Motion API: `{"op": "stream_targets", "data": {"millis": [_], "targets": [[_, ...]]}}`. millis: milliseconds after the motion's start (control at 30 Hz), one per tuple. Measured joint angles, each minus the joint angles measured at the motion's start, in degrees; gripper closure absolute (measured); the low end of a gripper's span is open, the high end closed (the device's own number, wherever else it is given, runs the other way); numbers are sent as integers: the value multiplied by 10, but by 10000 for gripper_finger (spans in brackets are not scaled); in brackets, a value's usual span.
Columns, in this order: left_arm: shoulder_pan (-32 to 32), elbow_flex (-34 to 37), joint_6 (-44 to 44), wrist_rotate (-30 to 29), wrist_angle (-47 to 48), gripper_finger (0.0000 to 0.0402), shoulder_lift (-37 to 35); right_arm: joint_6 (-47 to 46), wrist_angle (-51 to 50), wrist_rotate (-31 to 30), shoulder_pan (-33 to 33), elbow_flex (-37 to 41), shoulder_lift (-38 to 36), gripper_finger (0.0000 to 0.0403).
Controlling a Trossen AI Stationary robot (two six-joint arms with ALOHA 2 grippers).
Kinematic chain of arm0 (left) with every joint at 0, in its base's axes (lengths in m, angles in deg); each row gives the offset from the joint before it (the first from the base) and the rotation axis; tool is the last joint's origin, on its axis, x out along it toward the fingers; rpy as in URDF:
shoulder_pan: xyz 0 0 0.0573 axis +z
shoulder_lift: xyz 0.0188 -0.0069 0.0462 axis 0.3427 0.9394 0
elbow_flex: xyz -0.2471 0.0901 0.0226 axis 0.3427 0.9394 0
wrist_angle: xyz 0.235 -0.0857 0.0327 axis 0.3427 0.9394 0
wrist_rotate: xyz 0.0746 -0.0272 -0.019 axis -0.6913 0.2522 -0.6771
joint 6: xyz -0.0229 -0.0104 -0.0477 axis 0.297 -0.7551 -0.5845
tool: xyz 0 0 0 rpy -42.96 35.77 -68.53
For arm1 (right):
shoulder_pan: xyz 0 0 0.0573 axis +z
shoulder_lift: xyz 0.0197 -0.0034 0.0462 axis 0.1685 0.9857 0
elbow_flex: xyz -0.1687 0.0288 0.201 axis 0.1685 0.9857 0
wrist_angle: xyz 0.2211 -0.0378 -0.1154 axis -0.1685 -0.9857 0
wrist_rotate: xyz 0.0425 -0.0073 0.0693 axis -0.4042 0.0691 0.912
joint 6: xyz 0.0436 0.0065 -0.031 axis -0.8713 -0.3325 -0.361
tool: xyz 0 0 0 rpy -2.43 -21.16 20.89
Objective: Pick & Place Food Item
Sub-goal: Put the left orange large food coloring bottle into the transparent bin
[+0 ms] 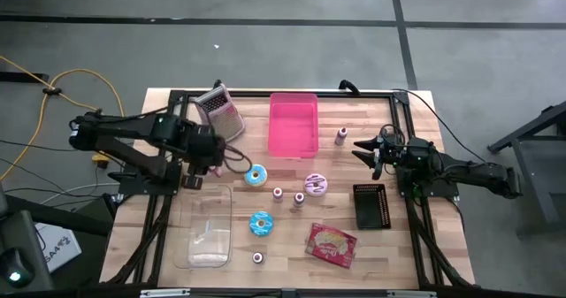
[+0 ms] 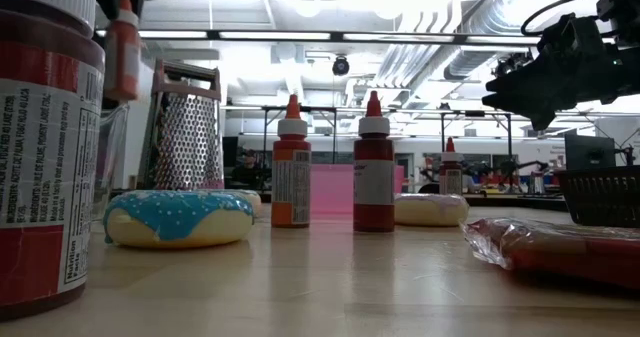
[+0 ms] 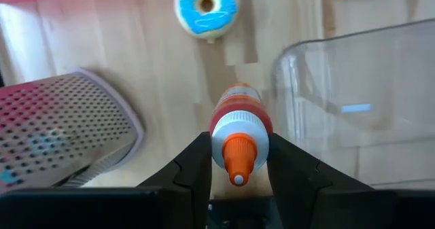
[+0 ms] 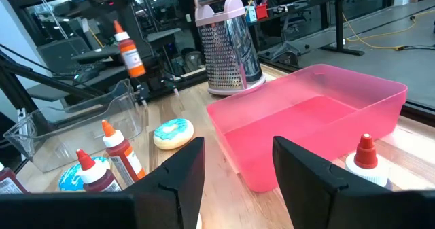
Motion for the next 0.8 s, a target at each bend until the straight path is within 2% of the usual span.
{"op": "stream_targets", "data": {"millis": [233, 467, 800], "targets": [[-97, 0, -72, -7, 0, 289, 0, 0, 0, 0, 0, 0, 0, 243], [-187, 0, -144, -49, 0, 289, 6, 0, 0, 0, 0, 0, 0, 243], [-205, 16, -169, -51, -24, 289, 76, 0, 0, 0, 0, 0, 0, 243]]}}
